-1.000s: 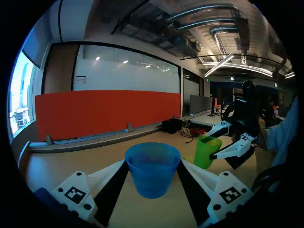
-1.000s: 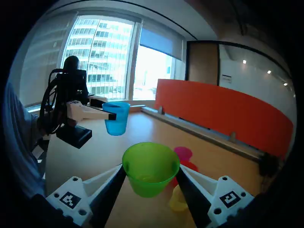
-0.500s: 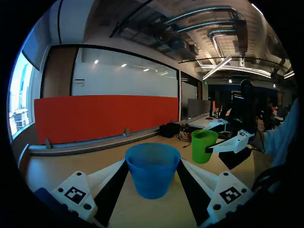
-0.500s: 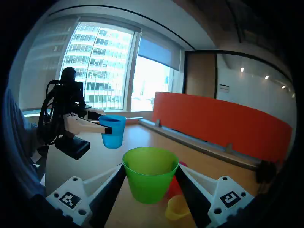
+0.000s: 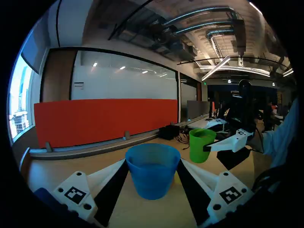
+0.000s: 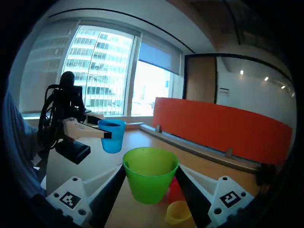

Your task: Pour water

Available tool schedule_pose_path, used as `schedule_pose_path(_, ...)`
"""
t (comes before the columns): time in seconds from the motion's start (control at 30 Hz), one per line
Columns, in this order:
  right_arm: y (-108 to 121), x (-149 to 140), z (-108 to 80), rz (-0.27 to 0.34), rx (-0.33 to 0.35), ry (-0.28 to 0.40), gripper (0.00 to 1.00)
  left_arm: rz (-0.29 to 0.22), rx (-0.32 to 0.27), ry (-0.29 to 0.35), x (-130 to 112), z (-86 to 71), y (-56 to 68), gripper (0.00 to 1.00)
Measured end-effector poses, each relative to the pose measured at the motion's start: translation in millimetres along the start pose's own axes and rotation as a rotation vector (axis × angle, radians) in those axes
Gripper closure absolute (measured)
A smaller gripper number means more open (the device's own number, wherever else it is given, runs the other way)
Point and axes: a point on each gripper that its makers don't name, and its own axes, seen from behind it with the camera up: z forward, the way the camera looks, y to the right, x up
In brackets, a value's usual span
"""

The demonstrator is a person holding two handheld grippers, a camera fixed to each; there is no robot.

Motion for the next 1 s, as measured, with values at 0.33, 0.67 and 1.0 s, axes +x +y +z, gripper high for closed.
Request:
schedule_pose_path(0.33,-3,6,4.6,0.015,0.016,0.022,0.09,0.072,0.005,0.014,14,0.5,0.6,0.15)
schedule_pose_path(0.67,-13,7,10.3,0.027,0.047,0.032,0.09,0.188,0.022,0.044,38,-0.1,0.7,0.14)
schedule_pose_path(1.0,-24,7,18.2,0.028,0.076,0.037,0.09,0.331,0.048,0.064,62,-1.7,2.5,0.15)
